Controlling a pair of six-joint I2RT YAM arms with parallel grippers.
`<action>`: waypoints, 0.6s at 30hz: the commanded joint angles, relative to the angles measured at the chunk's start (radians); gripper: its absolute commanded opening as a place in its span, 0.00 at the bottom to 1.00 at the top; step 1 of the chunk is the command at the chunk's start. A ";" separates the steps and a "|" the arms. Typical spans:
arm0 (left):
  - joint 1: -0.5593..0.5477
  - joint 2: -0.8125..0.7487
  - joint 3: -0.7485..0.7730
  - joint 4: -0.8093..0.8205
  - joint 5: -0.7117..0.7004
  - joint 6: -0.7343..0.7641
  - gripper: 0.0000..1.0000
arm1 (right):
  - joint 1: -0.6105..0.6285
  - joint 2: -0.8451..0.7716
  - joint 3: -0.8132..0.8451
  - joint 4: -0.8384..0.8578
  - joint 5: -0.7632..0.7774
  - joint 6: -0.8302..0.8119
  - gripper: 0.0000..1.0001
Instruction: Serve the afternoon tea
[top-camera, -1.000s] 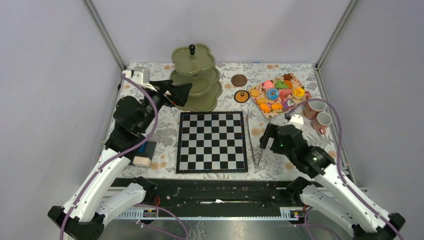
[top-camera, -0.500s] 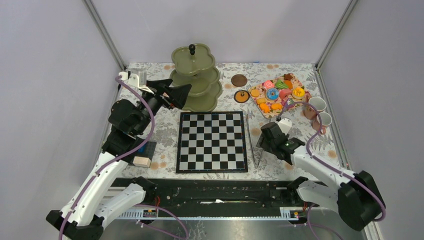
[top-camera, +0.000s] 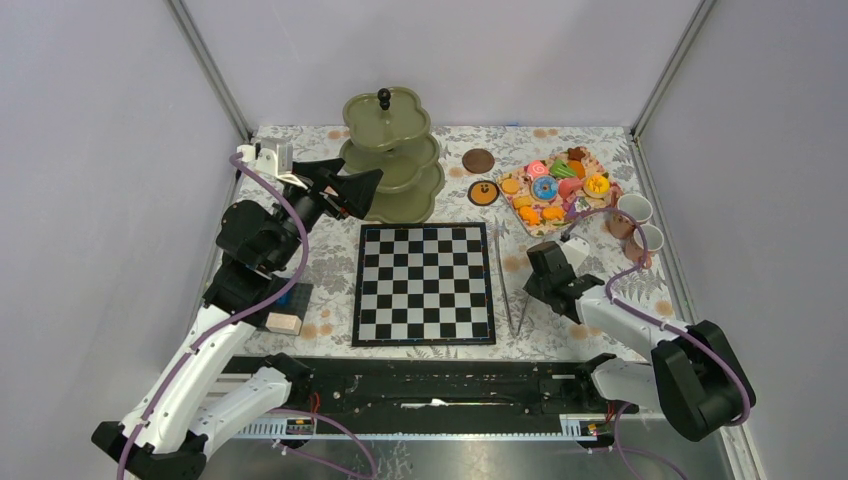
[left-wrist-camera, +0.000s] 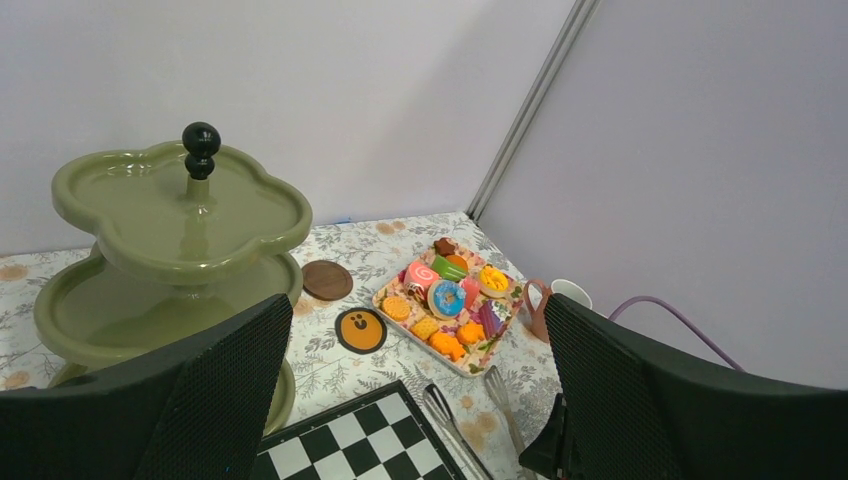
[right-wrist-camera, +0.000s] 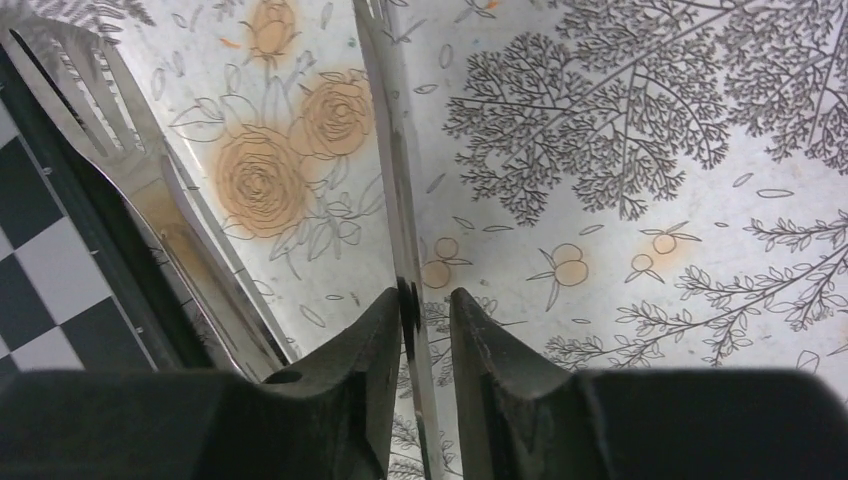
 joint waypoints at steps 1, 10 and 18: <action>-0.007 -0.014 0.009 0.027 0.019 0.017 0.99 | -0.028 -0.006 -0.033 0.038 0.036 0.026 0.30; -0.018 -0.010 0.013 0.019 0.020 0.022 0.99 | -0.083 -0.125 -0.061 -0.139 0.106 0.085 0.17; -0.028 -0.005 0.012 0.019 0.022 0.022 0.99 | -0.119 -0.123 0.017 -0.146 0.053 -0.052 0.45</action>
